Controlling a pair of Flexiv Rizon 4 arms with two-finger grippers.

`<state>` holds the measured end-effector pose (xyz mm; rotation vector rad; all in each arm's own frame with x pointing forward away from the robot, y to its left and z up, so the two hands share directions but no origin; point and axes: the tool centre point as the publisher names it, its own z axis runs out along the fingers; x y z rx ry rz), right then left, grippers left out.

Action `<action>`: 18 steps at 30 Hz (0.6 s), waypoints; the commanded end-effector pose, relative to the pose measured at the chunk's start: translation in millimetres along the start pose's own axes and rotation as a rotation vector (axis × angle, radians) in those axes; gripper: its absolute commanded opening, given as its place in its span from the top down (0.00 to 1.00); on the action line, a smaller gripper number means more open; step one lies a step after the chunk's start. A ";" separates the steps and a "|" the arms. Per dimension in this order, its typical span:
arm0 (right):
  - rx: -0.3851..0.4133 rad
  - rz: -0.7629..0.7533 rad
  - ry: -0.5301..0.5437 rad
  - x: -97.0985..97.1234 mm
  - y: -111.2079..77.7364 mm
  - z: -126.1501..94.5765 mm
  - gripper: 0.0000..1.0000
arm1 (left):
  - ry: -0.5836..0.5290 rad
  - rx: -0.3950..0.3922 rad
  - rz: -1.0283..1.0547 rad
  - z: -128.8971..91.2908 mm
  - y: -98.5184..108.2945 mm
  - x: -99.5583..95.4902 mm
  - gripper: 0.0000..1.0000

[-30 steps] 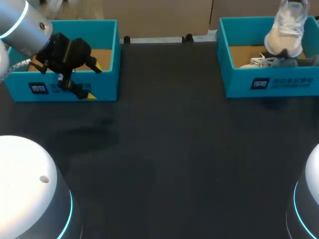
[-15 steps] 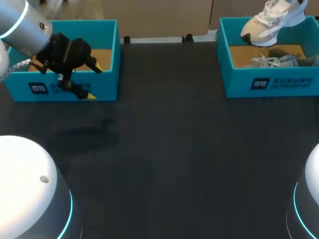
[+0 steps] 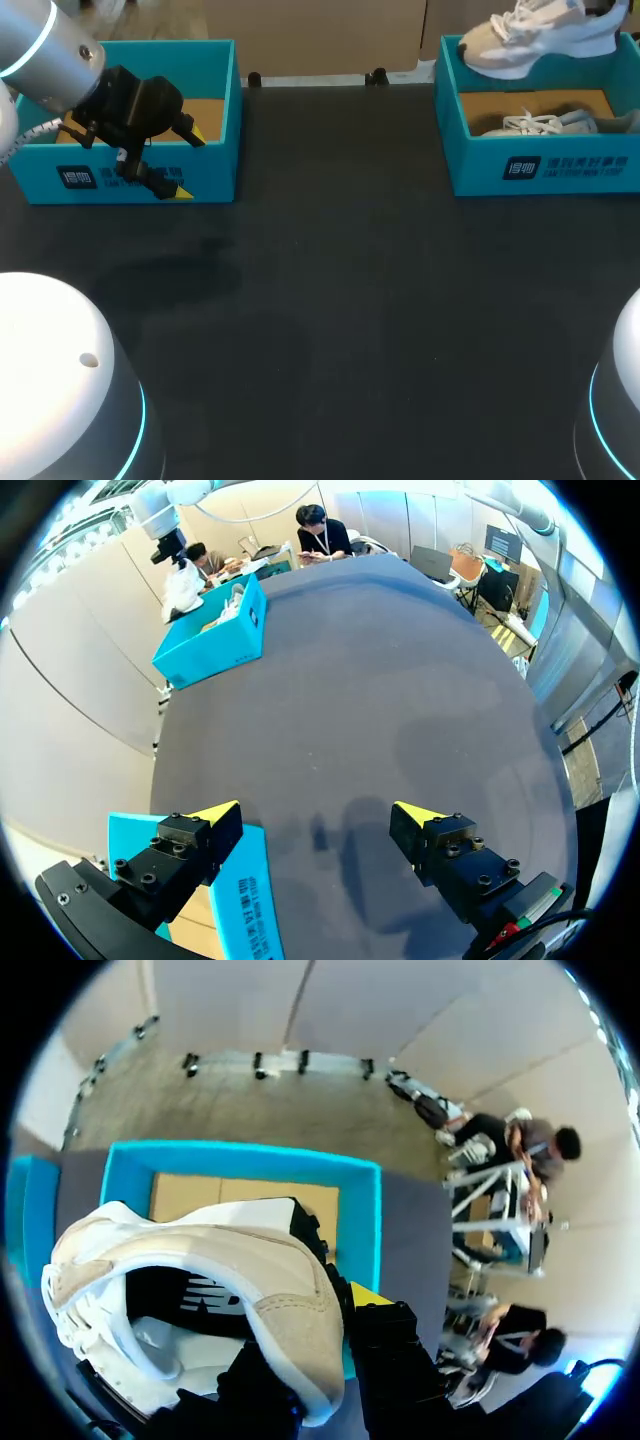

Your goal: Take the shoe out of the shoebox, open the shoe tongue, remove and reinsert the insole, then place the shoe into the shoebox

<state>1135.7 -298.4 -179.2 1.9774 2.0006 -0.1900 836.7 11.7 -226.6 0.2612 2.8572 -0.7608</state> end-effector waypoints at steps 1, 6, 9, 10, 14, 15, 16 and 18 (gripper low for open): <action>0.040 0.209 -0.029 2.1 2.7 -3.6 1.00 | 0.001 -0.004 -0.001 -0.4 -0.6 0.2 0.00; 0.040 0.209 -0.029 2.1 2.7 -3.6 1.00 | 0.001 -0.004 -0.001 -0.4 -0.6 0.2 0.00; 0.040 0.209 -0.029 2.1 2.7 -3.6 1.00 | 0.001 -0.004 -0.001 -0.4 -0.6 0.2 0.00; 0.050 0.199 -0.010 2.8 2.4 -1.2 1.00 | 0.001 -0.004 -0.001 -0.4 -0.6 0.2 0.00; 0.064 0.195 0.020 1.0 0.7 6.1 1.00 | 0.001 -0.004 -0.001 -0.4 -0.6 0.2 0.00; 0.065 0.191 0.019 0.3 0.1 7.4 1.00 | 0.001 -0.004 -0.001 -0.4 -0.6 0.2 0.00; 0.068 0.184 0.020 -0.9 -1.6 10.1 1.00 | 0.001 -0.004 -0.001 -0.4 -0.6 0.2 0.00; 0.069 0.169 0.008 -3.4 -3.7 13.8 1.00 | 0.001 -0.004 -0.001 -0.4 -0.6 0.2 0.00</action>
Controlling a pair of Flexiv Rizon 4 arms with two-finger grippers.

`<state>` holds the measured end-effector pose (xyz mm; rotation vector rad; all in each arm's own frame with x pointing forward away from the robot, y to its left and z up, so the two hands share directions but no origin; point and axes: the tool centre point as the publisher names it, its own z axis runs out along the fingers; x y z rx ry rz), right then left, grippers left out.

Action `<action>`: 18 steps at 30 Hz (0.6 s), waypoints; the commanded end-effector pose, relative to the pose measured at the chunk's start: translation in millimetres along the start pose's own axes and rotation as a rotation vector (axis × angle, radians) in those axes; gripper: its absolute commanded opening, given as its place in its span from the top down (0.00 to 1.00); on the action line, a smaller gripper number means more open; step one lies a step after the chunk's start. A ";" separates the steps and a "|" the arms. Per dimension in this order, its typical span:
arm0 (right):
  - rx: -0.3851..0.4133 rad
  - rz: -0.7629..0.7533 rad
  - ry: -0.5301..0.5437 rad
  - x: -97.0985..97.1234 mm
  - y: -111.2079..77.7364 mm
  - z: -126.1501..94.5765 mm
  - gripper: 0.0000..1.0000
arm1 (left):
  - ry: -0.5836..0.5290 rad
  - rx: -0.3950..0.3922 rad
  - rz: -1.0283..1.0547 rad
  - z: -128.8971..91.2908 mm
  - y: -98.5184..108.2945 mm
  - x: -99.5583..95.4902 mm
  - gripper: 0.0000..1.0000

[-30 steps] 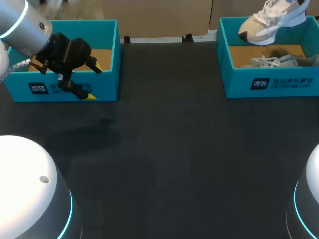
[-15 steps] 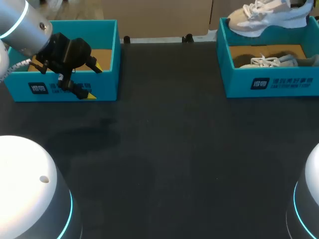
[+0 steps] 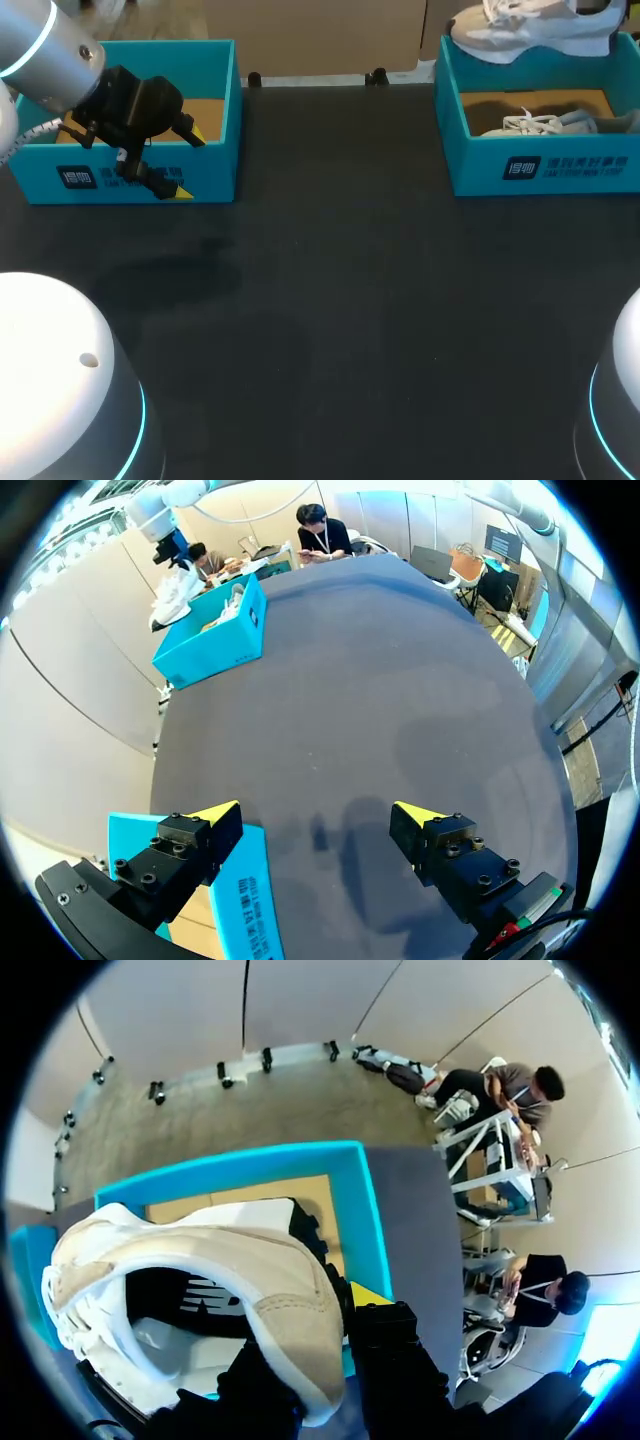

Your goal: Take the shoe out of the shoebox, open the shoe tongue, remove and reinsert the insole, then place the shoe into the shoebox

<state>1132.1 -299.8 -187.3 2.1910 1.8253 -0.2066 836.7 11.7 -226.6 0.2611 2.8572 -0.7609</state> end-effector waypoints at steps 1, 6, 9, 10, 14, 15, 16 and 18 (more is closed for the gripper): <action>0.006 -0.016 0.000 -5.8 1.8 8.4 1.00 | 0.001 -0.004 0.000 -0.4 -0.7 0.2 0.00; 0.003 -0.022 -0.011 -13.4 1.2 18.1 1.00 | 0.001 -0.004 0.000 -0.4 -0.7 0.2 0.00; 0.010 -0.025 -0.018 -15.8 0.7 23.4 1.00 | 0.001 -0.004 0.000 -0.4 -0.7 0.2 0.00; 0.011 -0.025 -0.018 -16.4 0.6 26.1 1.00 | 0.001 -0.004 0.000 -0.4 -0.7 0.2 0.00; 0.024 -0.039 -0.040 -16.6 -1.2 34.8 1.00 | 0.001 -0.004 0.000 -0.4 -0.7 0.2 0.00; 0.027 -0.038 -0.045 -16.6 -1.2 37.2 1.00 | 0.001 -0.004 0.000 -0.4 -0.7 0.2 0.00; 0.030 -0.037 -0.044 -16.5 -1.2 38.7 1.00 | 0.001 -0.004 0.000 -0.4 -0.7 0.2 0.00; 0.033 -0.036 -0.042 -16.1 -1.3 42.0 1.00 | 0.001 -0.004 0.000 -0.4 -0.7 0.2 0.00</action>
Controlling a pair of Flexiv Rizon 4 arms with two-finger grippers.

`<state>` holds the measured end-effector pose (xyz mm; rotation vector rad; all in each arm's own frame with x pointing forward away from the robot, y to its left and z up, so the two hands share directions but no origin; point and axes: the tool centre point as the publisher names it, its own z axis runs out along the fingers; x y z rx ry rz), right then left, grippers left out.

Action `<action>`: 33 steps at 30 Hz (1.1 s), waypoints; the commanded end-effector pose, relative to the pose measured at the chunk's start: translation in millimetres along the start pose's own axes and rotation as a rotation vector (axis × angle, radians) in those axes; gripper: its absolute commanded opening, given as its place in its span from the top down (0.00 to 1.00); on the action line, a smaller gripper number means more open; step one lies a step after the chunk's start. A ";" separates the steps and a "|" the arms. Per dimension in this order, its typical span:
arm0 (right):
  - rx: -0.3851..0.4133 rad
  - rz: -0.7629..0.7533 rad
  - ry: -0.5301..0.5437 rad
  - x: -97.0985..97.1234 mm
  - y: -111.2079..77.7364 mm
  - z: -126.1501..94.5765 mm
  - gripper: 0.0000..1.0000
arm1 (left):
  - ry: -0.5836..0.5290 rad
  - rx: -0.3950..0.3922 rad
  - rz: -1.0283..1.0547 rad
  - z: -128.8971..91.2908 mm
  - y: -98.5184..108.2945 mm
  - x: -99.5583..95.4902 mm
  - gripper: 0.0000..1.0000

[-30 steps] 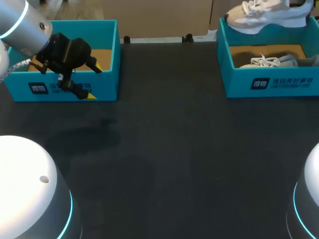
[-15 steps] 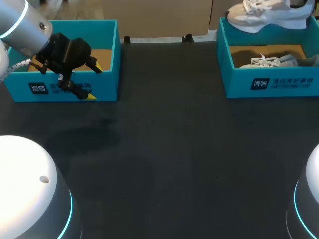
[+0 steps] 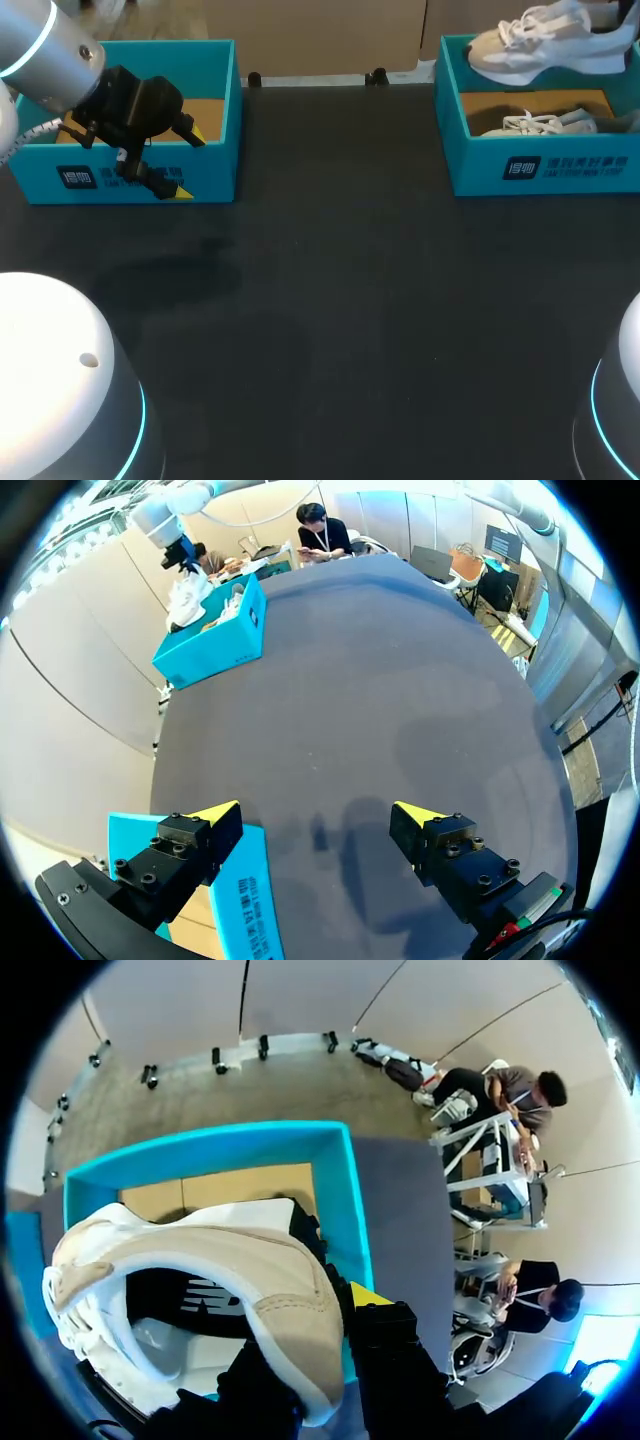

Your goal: Take the shoe out of the shoebox, open the shoe tongue, remove and reinsert the insole, then place the shoe into the shoebox

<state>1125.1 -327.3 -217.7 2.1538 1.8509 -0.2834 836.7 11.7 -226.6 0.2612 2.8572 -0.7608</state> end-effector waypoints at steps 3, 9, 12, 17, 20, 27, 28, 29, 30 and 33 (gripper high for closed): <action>0.014 0.005 0.005 3.8 5.8 10.7 1.00 | 0.001 -0.004 -0.001 -0.4 -0.6 0.2 0.00; 0.021 0.004 0.004 8.4 9.8 19.2 1.00 | 0.001 -0.004 -0.001 -0.4 -0.6 0.2 0.00; 0.021 0.003 0.008 11.3 14.3 23.6 1.00 | 0.001 -0.004 -0.001 -0.4 -0.6 0.2 0.00; 0.021 -0.002 -0.003 15.4 20.4 32.3 1.00 | 0.001 -0.004 -0.001 -0.4 -0.6 0.2 0.00; 0.024 0.002 -0.001 16.1 23.7 37.6 1.00 | 0.001 -0.004 -0.001 -0.4 -0.6 0.2 0.00; 0.029 0.014 -0.016 16.9 29.8 51.3 1.00 | 0.001 -0.004 -0.001 -0.4 -0.6 0.2 0.00; 0.033 0.019 -0.009 17.0 30.0 52.9 1.00 | 0.001 -0.004 -0.001 -0.4 -0.6 0.2 0.00; 0.033 0.020 -0.008 17.0 30.3 53.6 1.00 | 0.001 -0.004 -0.001 -0.4 -0.6 0.2 0.00; 0.033 0.021 -0.008 16.9 30.8 55.9 1.00 | 0.001 -0.004 -0.001 -0.4 -0.6 0.2 0.00; 0.034 0.028 -0.015 17.2 31.1 62.6 1.00 | 0.001 -0.004 -0.001 -0.4 -0.6 0.2 0.00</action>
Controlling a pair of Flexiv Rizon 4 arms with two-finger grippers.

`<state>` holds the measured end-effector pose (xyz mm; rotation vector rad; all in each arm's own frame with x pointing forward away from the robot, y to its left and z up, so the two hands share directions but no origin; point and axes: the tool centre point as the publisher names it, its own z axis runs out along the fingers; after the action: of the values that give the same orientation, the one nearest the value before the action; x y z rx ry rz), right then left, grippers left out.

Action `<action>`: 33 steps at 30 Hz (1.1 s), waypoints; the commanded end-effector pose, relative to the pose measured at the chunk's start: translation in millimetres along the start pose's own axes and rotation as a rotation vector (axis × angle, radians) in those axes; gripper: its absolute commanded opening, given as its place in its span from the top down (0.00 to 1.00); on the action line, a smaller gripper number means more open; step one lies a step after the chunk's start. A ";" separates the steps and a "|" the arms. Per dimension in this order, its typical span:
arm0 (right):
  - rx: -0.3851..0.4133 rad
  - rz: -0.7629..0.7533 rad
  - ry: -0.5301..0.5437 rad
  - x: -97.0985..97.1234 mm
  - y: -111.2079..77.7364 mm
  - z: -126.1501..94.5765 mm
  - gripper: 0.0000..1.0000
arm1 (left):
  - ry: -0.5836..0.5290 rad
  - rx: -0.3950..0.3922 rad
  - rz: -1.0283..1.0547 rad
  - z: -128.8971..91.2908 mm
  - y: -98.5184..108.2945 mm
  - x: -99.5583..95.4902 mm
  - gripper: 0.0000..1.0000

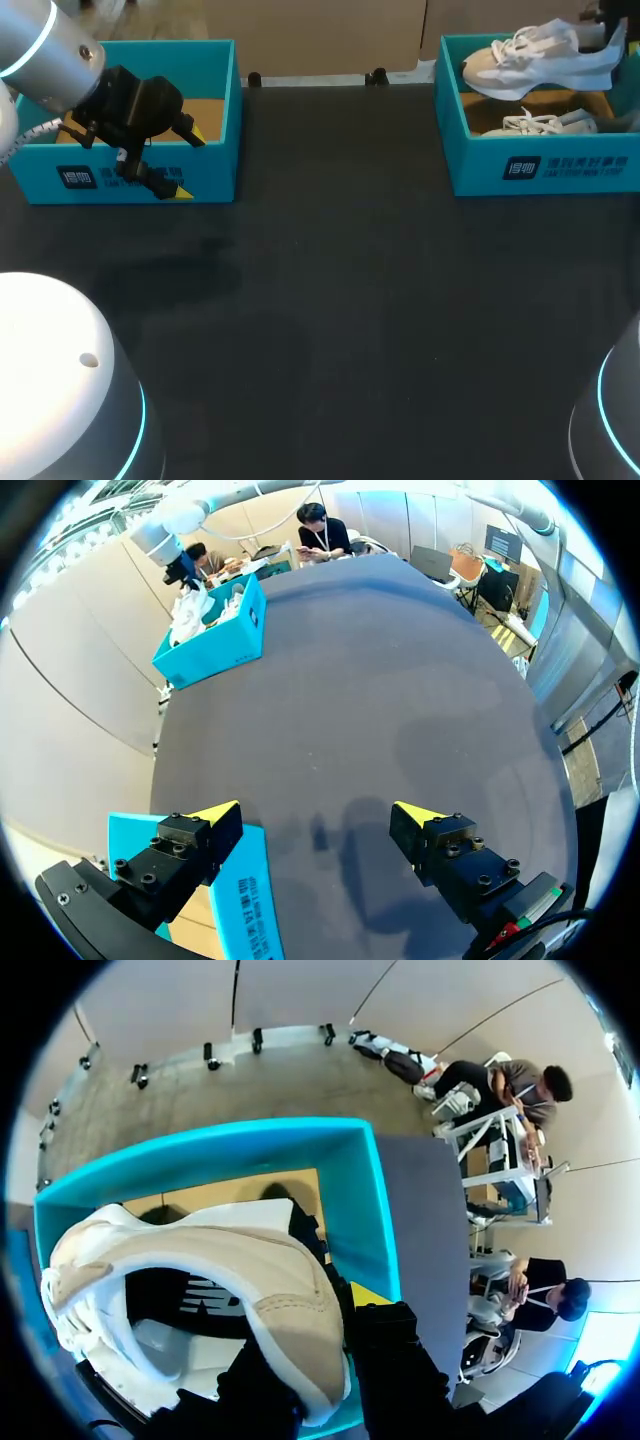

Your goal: Take the shoe out of the shoebox, open the shoe tongue, remove and reinsert the insole, then place the shoe into the shoebox

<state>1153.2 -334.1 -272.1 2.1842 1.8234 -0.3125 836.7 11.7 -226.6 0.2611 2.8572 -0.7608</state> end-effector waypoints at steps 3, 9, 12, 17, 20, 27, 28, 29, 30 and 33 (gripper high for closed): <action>0.015 0.015 0.000 2.1 8.2 14.8 1.00 | 0.001 -0.004 0.000 -0.4 -0.7 0.2 0.00; 0.018 0.034 0.002 1.9 10.1 29.8 1.00 | 0.001 -0.004 0.000 -0.4 -0.7 0.2 0.00; 0.004 0.042 -0.011 2.0 9.5 35.7 1.00 | 0.001 -0.004 0.000 -0.4 -0.7 0.2 0.00; 0.002 0.056 -0.004 3.7 8.4 47.9 1.00 | 0.001 -0.004 0.000 -0.4 -0.7 0.2 0.00; -0.008 0.067 -0.001 5.2 7.8 53.6 1.00 | 0.001 -0.004 0.000 -0.4 -0.7 0.2 0.00; -0.030 0.057 0.001 7.4 6.7 66.4 1.00 | 0.001 -0.004 0.000 -0.4 -0.7 0.2 0.00; -0.030 0.055 0.003 7.6 6.0 68.1 1.00 | 0.001 -0.004 0.000 -0.4 -0.7 0.2 0.00; -0.029 0.052 0.007 7.9 5.2 70.0 1.00 | 0.001 -0.004 0.000 -0.4 -0.7 0.2 0.00; -0.027 0.047 0.009 8.1 4.5 72.3 1.00 | 0.001 -0.004 0.000 -0.4 -0.7 0.2 0.00; -0.022 0.035 0.014 9.8 2.8 78.0 1.00 | 0.001 -0.004 0.000 -0.4 -0.7 0.2 0.00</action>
<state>1158.7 -351.1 -343.4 2.2086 1.7795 -0.2780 836.7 11.8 -226.6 0.2611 2.8572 -0.7608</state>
